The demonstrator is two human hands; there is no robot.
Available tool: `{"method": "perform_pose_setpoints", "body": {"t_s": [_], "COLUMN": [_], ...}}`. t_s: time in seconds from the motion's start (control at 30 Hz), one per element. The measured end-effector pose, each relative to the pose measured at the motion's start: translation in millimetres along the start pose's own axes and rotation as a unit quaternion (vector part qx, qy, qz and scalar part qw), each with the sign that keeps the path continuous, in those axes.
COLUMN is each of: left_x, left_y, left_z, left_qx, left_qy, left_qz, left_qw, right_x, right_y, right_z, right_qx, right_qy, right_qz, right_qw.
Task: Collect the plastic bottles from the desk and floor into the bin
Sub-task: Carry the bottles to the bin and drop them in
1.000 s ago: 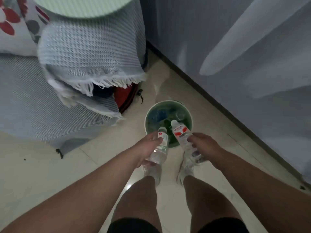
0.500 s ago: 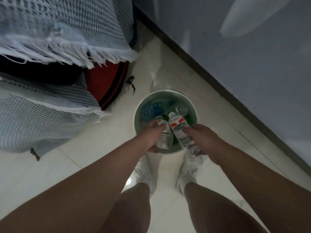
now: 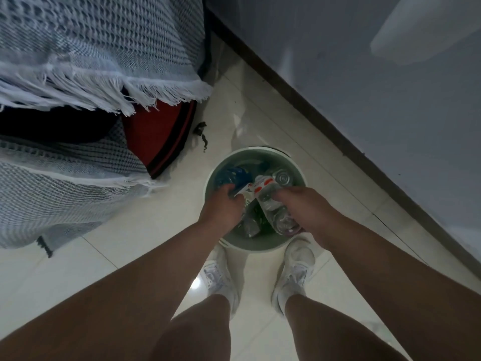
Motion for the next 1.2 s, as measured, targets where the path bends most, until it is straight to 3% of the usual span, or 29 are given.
{"method": "perform_pose_setpoints", "body": {"t_s": [0.17,0.3,0.4,0.57,0.8,0.97,1.07,1.2], "left_x": [2.4,15.6,21.5,16.0,9.8,11.1,13.8,15.7], "left_y": [10.8,-2.0,-4.2,2.8,13.2,11.0,8.3,8.5], "left_z": [7.9,14.1,21.8,39.1,36.9,43.7,43.4,39.0], "left_qx": [0.014,0.039,0.025,-0.007,0.000,-0.009,0.025,0.066], "left_qy": [-0.036,-0.073,-0.072,-0.097,0.007,0.032,0.021,0.048], "left_qz": [0.032,0.033,-0.004,-0.095,-0.043,-0.125,-0.175,-0.177], "left_qw": [0.999,0.996,0.997,0.991,0.999,0.992,0.984,0.981], "right_x": [-18.3,-18.9,-17.2,-11.1,2.0,2.9,7.4,10.9], "right_y": [7.5,4.9,-2.5,-13.4,-11.5,-7.6,-0.4,-4.8], "right_z": [15.3,17.0,21.5,36.7,40.1,30.7,24.4,21.0], "right_qx": [0.010,0.012,0.026,0.062,0.045,-0.021,-0.061,-0.013], "right_qy": [0.011,-0.033,-0.088,-0.074,-0.111,-0.162,-0.154,-0.153], "right_qz": [0.017,0.004,-0.008,0.031,0.108,0.052,0.018,0.034], "right_qw": [1.000,0.999,0.996,0.995,0.987,0.985,0.986,0.988]}}
Point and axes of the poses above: each hand's wrist, its own z-axis towards the middle knuckle, its own y-axis out of the palm, x = y × z, the point moved 3 cm from there along z, towards the middle knuckle, and after that the axes turned 12 degrees about -y, right-handed, at the moved point
